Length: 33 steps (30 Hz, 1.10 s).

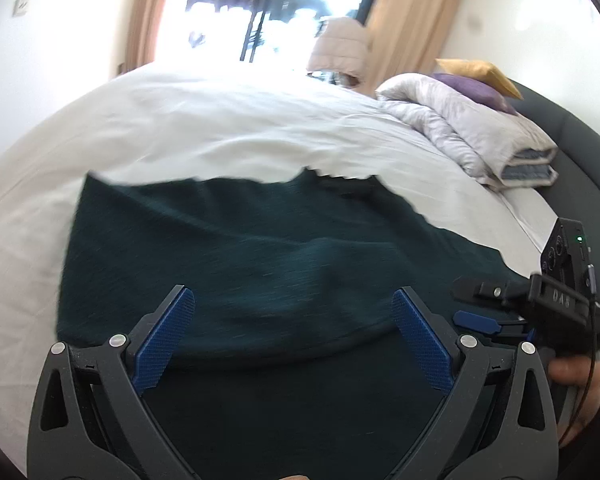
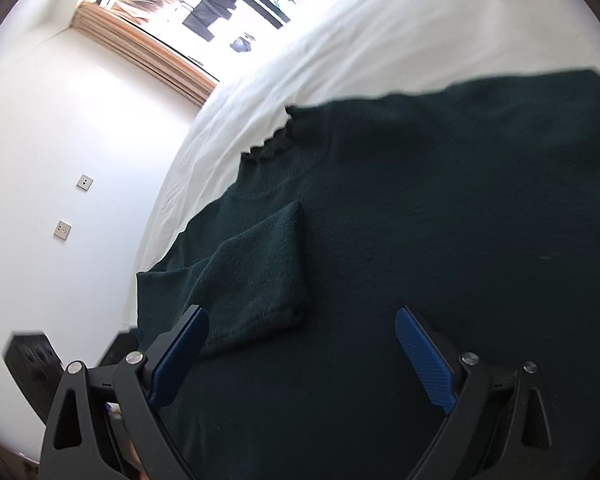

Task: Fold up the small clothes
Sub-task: 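Carry the sleeve with the left tool across the sweater body and release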

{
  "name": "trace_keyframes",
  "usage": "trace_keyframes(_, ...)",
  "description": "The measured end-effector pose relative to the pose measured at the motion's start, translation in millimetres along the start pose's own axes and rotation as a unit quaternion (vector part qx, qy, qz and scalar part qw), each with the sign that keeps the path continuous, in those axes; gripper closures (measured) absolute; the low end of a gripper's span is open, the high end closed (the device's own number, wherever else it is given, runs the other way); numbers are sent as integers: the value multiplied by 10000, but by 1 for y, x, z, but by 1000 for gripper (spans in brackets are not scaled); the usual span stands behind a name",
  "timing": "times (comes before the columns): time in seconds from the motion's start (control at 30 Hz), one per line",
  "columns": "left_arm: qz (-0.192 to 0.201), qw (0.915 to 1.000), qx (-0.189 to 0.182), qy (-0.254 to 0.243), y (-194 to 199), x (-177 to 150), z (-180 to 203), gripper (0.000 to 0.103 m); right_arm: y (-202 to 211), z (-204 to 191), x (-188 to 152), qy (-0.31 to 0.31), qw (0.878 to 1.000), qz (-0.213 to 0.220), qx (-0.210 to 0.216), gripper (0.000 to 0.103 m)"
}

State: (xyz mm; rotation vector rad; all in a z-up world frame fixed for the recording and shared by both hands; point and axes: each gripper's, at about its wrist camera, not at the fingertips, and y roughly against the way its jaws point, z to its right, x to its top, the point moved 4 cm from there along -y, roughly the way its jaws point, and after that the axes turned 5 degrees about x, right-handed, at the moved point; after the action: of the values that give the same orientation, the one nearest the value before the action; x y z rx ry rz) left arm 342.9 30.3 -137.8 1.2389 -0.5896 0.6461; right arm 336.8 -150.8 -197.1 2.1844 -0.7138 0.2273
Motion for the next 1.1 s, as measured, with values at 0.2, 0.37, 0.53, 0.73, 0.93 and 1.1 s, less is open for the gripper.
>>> trace_keyframes(0.2,-109,9976,-100,671,-18,-17,-36,3,-30,-11,17,-286,9994,-171,103,14)
trace_keyframes(0.37,22,9988,-5,482,-26,-21,-34,3,-41,-20,17,-158,9993,-336,84,26)
trace_keyframes(0.53,178,9973,-272,652,-22,-23,-46,3,-33,-19,17,-242,9992,-279,175,36)
trace_keyframes(0.73,244,9982,-165,524,-20,-24,-45,3,-29,-19,14,-280,9987,-346,260,47)
trace_keyframes(0.93,245,9983,-159,507,-20,-25,-47,3,-35,-13,6,-380,9973,-630,43,48)
trace_keyframes(1.1,253,9983,-164,505,-17,-25,-48,3,-43,-11,12,-482,9958,-752,204,47)
